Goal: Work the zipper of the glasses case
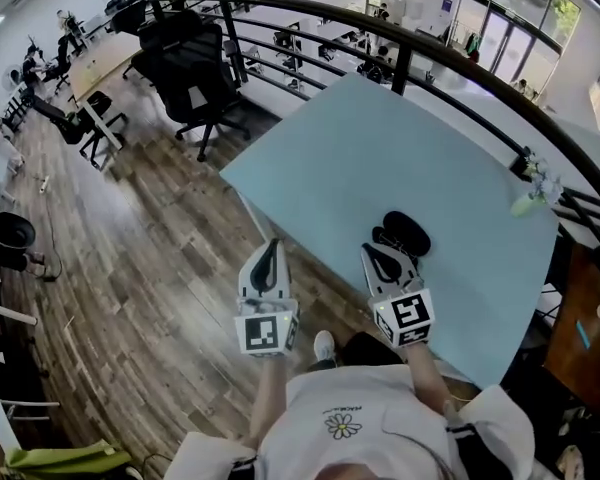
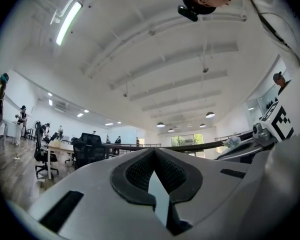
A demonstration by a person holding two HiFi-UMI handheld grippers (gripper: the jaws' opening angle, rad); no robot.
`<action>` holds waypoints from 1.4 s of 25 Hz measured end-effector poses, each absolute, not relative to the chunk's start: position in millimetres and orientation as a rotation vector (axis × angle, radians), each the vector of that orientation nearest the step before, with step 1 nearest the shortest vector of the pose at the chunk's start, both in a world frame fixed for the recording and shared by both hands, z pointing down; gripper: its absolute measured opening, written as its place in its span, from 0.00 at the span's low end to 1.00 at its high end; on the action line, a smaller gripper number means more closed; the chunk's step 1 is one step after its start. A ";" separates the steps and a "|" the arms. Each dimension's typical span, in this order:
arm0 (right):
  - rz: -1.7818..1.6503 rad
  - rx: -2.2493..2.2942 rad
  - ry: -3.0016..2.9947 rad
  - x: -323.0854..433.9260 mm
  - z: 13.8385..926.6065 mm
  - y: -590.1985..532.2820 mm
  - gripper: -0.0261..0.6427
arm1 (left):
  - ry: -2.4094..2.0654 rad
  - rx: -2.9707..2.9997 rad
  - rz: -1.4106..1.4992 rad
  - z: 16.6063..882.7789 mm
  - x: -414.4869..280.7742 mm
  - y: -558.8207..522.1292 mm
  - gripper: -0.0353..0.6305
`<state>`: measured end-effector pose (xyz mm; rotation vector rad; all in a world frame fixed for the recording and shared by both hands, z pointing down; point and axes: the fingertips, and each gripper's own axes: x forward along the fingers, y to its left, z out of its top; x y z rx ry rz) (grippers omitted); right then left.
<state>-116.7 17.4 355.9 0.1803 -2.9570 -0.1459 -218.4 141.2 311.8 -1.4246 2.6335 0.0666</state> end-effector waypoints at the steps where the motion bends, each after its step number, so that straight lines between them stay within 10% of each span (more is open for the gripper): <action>1: -0.141 0.183 -2.955 -120.4 357.3 14.0 0.05 | 2.629 -1.433 0.056 311.7 -220.5 138.7 0.07; 35: -0.062 1.457 -2.729 54.5 335.2 -144.0 0.05 | 1.851 -2.264 0.186 280.2 -125.6 -122.1 0.07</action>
